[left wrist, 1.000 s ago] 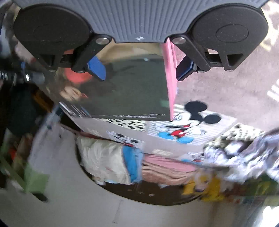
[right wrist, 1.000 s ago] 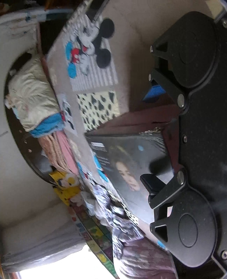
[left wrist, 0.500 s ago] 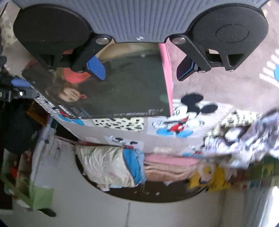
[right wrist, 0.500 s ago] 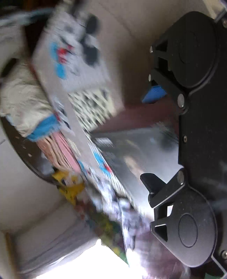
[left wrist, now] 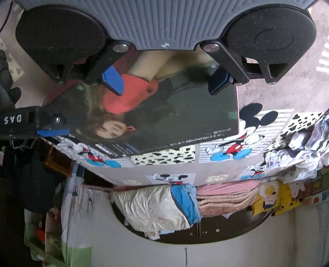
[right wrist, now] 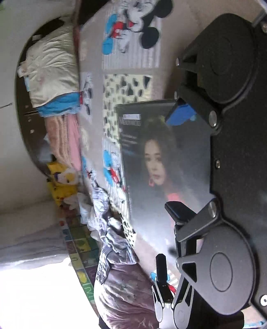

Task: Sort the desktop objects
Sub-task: 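Carry the lid over the pink shoebox with both tools and lower it on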

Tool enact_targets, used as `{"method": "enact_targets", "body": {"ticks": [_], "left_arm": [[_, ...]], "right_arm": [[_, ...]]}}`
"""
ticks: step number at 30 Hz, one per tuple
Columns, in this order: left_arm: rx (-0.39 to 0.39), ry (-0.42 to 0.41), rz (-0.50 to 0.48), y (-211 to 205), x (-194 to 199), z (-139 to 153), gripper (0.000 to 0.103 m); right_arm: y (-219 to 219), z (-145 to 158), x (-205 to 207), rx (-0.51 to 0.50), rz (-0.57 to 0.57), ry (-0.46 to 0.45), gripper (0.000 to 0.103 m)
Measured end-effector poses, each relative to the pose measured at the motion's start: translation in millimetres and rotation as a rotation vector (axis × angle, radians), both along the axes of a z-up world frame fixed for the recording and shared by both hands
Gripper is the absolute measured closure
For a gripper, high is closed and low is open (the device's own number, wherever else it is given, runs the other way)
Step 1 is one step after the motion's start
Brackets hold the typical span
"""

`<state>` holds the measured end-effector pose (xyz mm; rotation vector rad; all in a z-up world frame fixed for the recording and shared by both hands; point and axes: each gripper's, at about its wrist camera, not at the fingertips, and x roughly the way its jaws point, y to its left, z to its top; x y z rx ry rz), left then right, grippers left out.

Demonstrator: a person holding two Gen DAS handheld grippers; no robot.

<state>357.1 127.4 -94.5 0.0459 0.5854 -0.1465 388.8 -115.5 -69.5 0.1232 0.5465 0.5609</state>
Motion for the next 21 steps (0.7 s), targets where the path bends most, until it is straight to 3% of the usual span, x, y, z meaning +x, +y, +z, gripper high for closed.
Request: {"method": "enact_targets", "body": {"ticks": [12, 21], "left_arm": [[0.009, 0.098, 0.085, -9.3, -1.0, 9.8, 0.014], [-0.001, 0.128, 0.168, -19.2, -42.6, 14.2, 0.013]], "right_arm": [[4.1, 7.0, -8.9, -0.084, 0.008, 0.038, 0.019], [-24.0, 11.4, -57.5, -0.048, -0.067, 0.097, 0.007]]}}
